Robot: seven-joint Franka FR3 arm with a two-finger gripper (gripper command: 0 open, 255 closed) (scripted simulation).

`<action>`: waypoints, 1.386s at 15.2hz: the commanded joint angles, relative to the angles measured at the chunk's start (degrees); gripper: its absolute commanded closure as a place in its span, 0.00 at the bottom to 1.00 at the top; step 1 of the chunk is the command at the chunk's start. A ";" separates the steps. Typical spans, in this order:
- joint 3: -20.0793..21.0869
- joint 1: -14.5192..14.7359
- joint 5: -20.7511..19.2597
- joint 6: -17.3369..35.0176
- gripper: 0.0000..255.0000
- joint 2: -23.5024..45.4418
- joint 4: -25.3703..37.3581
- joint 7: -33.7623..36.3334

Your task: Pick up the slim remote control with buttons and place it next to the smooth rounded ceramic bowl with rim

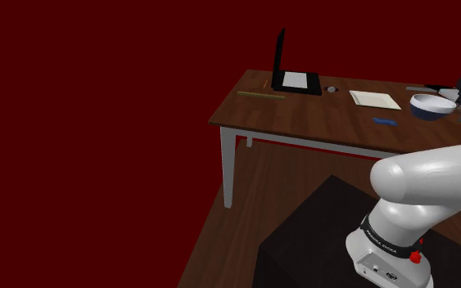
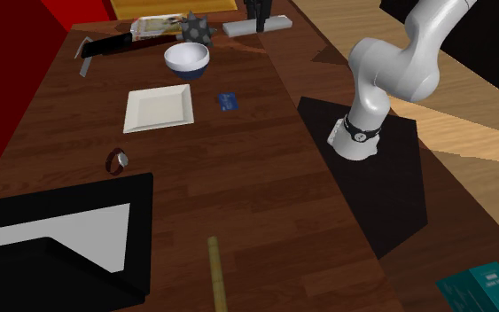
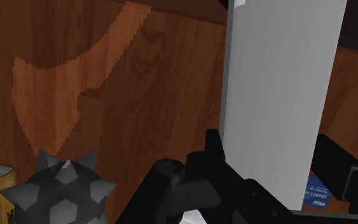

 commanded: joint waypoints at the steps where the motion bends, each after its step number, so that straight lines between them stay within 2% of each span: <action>1: -2.39 -0.81 -1.38 -0.37 1.00 -0.22 1.10 -3.07; 21: -8.80 -1.62 -5.87 14.42 1.00 0.54 -12.43 -1.64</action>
